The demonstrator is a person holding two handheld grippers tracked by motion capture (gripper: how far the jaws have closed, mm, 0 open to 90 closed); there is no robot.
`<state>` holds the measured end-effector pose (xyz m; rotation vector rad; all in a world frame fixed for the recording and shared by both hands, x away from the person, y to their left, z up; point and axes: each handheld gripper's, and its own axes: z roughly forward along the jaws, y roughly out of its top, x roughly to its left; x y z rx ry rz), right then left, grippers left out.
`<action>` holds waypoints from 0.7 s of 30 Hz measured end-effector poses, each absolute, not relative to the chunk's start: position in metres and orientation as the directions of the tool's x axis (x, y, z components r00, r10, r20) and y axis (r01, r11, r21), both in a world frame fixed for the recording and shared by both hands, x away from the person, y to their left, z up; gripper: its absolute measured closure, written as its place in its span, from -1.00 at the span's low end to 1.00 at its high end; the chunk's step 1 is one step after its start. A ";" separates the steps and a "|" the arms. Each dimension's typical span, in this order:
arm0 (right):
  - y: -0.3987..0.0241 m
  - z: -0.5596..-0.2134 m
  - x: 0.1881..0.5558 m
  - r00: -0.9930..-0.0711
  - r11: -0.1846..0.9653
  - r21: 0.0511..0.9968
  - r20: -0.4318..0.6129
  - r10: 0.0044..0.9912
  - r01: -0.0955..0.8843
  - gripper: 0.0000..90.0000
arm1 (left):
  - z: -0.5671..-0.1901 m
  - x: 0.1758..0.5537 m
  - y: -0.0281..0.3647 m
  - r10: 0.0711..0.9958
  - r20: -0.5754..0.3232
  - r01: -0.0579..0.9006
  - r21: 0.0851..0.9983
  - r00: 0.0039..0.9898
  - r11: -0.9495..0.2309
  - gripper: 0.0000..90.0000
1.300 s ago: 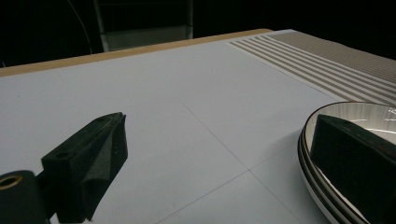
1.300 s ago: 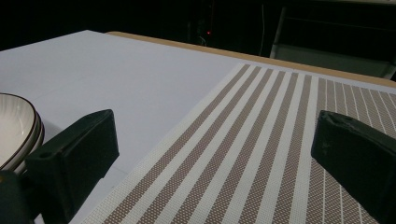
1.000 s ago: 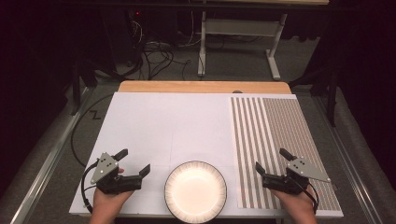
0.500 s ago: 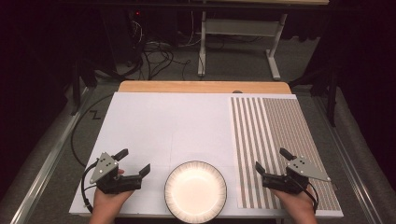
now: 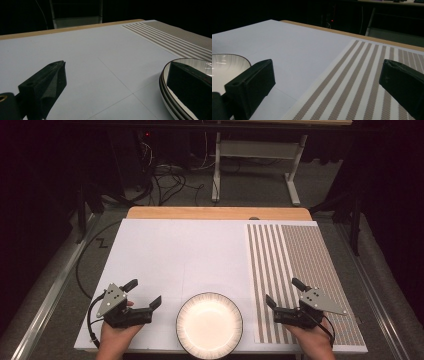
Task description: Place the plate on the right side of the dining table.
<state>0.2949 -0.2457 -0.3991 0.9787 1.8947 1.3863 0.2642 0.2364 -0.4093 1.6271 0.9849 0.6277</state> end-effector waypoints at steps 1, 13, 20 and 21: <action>-0.243 -0.399 0.294 -0.563 0.193 0.957 -0.040 0.826 0.215 -0.97 | -0.409 0.264 0.236 0.852 -0.084 0.281 0.957 0.517 -0.076 -0.93; -0.216 -0.401 0.288 -0.632 0.241 0.948 -0.056 0.773 0.210 -0.93 | -0.408 0.263 0.235 0.847 -0.078 0.276 0.958 0.525 -0.084 -0.93; -0.202 -0.404 0.287 -0.667 0.259 0.942 -0.053 0.743 0.214 -0.91 | -0.408 0.262 0.235 0.845 -0.078 0.272 0.959 0.529 -0.082 -0.93; -0.200 -0.404 0.286 -0.675 0.262 0.941 -0.051 0.736 0.215 -0.90 | -0.408 0.262 0.234 0.845 -0.079 0.271 0.959 0.529 -0.080 -0.93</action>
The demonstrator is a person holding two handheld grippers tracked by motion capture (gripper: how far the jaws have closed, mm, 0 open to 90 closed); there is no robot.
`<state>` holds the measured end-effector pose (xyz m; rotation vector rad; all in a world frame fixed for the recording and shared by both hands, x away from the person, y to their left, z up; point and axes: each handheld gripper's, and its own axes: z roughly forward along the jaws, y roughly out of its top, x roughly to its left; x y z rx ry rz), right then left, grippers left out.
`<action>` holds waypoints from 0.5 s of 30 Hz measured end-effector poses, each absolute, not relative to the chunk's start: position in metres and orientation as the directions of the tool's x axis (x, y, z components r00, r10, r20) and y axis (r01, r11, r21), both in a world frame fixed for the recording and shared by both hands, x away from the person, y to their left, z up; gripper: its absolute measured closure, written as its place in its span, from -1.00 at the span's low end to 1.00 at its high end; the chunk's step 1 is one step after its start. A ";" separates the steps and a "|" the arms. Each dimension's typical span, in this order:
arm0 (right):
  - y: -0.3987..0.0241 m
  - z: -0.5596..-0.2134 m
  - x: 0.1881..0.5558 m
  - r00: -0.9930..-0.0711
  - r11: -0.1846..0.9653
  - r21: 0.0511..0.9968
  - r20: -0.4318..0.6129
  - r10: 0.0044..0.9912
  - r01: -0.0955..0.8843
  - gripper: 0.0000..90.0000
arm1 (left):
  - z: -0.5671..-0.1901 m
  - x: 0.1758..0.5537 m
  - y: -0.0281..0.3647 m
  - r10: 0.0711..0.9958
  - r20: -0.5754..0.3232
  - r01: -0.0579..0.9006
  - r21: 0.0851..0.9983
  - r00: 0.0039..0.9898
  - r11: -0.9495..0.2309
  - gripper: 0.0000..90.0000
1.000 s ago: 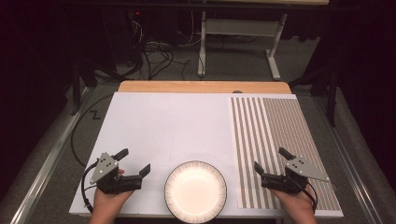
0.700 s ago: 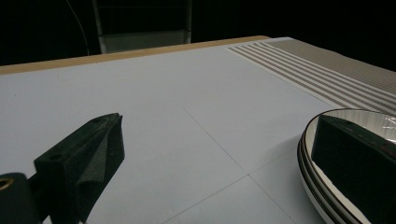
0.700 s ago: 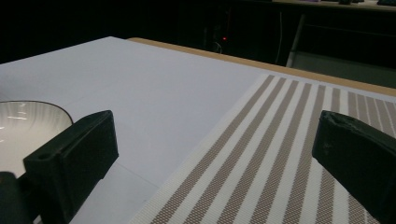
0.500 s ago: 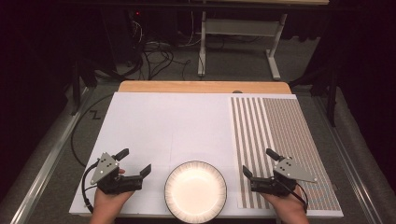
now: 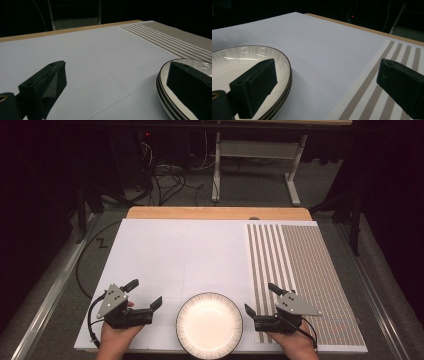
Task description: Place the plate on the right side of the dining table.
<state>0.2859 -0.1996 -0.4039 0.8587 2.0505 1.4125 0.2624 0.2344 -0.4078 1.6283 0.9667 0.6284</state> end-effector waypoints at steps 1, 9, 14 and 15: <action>-0.198 -0.404 0.285 -0.680 0.263 0.940 -0.050 0.732 0.215 -0.90 | -0.408 0.262 0.234 0.846 -0.079 0.271 0.959 0.528 -0.080 -0.93; -0.193 -0.404 0.283 -0.702 0.276 0.937 -0.049 0.710 0.213 -0.72 | -0.408 0.261 0.233 0.846 -0.083 0.258 0.964 0.527 -0.067 -0.92; -0.198 -0.403 0.283 -0.718 0.284 0.932 -0.040 0.695 0.224 -0.49 | -0.409 0.261 0.232 0.844 -0.089 0.267 0.962 0.529 -0.065 -0.89; -0.198 -0.403 0.283 -0.719 0.287 0.931 -0.040 0.694 0.225 -0.43 | -0.409 0.261 0.232 0.844 -0.091 0.268 0.961 0.529 -0.065 -0.89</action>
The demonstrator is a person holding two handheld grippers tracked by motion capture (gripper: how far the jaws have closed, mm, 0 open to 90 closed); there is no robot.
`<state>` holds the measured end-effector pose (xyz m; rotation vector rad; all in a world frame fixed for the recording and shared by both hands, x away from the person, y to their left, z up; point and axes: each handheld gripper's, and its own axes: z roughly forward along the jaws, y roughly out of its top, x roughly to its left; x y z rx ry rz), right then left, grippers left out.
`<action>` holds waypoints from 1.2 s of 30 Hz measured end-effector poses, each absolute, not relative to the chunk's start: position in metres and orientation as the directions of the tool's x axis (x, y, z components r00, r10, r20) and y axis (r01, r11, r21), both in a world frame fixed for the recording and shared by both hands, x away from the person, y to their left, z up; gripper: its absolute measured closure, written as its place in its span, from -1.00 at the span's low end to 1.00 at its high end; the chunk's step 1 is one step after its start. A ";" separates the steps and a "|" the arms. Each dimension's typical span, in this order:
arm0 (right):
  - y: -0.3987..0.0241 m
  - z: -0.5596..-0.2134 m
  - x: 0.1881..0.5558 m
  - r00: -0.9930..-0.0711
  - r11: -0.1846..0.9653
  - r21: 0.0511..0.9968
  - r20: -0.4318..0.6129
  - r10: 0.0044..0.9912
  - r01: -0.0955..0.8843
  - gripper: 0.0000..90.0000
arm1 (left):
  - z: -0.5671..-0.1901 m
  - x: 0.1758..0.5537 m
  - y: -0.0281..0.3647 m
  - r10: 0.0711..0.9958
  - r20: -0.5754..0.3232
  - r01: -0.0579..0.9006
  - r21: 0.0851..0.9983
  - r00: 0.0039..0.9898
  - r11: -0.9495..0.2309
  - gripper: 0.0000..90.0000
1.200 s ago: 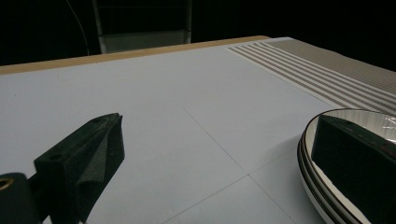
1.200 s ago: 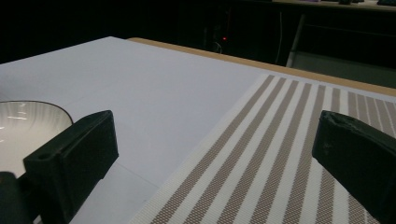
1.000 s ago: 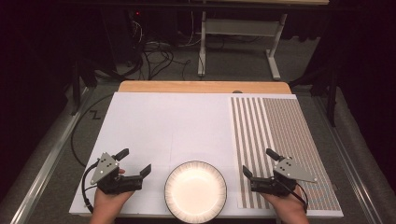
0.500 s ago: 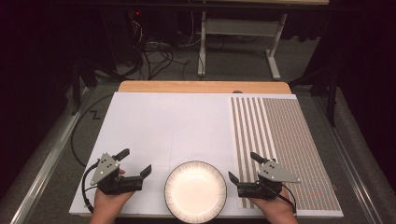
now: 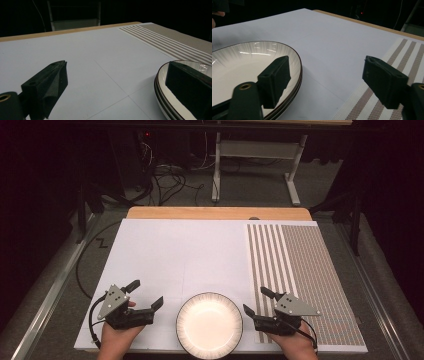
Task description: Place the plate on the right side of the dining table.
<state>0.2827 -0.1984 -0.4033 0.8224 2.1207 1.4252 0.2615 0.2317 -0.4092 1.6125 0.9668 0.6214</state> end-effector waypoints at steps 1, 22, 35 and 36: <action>-0.199 -0.403 0.282 -0.720 0.289 0.930 -0.040 0.693 0.226 -0.39 | -0.409 0.261 0.231 0.844 -0.090 0.268 0.961 0.528 -0.065 -0.89; -0.207 -0.398 0.281 -0.844 0.391 0.872 0.046 0.535 0.295 0.60 | -0.408 0.259 0.232 0.844 -0.085 0.255 0.965 0.529 -0.063 -0.90; -0.192 -0.397 0.275 -0.879 0.517 0.796 0.038 0.475 0.314 1.00 | -0.407 0.258 0.232 0.844 -0.083 0.253 0.965 0.529 -0.064 -0.90; -0.191 -0.397 0.274 -0.882 0.528 0.789 0.035 0.471 0.313 1.00 | -0.407 0.258 0.232 0.844 -0.083 0.253 0.965 0.529 -0.064 -0.90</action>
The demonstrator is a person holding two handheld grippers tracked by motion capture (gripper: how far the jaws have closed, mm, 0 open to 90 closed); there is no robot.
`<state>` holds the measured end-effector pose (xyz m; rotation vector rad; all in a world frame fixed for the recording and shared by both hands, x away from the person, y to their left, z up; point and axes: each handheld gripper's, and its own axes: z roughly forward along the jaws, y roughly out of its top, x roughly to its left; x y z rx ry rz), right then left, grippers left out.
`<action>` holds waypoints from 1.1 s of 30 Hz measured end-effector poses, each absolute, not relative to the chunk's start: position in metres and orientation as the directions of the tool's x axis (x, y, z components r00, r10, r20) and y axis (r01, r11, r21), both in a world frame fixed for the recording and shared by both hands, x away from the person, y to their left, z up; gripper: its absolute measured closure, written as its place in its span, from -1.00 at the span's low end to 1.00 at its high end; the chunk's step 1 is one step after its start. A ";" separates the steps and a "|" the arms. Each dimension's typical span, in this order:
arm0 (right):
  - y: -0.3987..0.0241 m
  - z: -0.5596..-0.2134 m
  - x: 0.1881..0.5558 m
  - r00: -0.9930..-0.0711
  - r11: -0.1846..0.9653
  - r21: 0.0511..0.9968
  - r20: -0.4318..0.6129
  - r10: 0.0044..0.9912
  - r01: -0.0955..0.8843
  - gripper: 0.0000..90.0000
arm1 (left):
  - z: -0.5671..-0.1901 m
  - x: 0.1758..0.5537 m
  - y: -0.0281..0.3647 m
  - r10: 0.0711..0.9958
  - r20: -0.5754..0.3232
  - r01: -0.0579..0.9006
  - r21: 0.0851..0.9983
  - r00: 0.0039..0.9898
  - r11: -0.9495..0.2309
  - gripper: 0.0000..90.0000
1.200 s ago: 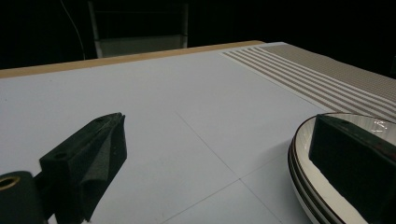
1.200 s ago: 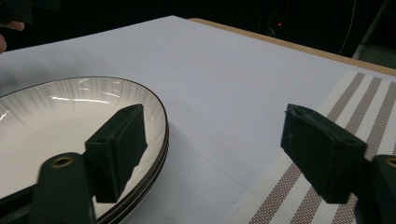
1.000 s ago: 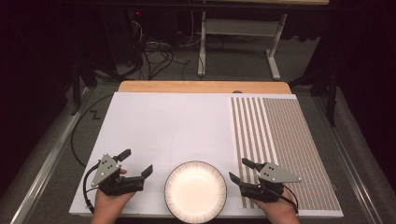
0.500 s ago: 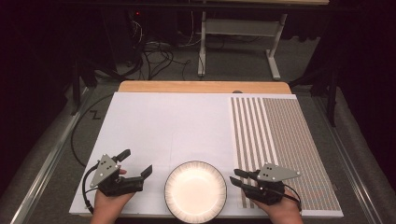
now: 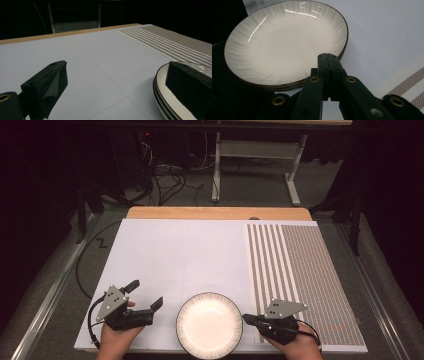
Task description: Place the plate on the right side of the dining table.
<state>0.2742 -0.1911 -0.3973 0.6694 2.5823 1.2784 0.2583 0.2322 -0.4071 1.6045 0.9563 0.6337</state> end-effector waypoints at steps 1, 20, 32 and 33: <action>-0.190 -0.397 0.274 -0.884 0.539 0.783 0.028 0.467 0.310 1.00 | -0.407 0.258 0.232 0.844 -0.082 0.253 0.965 0.530 -0.064 -0.89; -0.182 -0.397 0.270 -0.904 0.614 0.738 -0.012 0.427 0.280 1.00 | -0.407 0.258 0.232 0.844 -0.080 0.251 0.966 0.531 -0.066 -0.89; -0.179 -0.396 0.269 -0.906 0.634 0.725 -0.032 0.423 0.270 1.00 | -0.407 0.258 0.231 0.844 -0.078 0.249 0.966 0.531 -0.067 -0.89; -0.179 -0.396 0.269 -0.906 0.634 0.725 -0.033 0.423 0.270 1.00 | -0.407 0.258 0.231 0.844 -0.078 0.249 0.966 0.531 -0.067 -0.89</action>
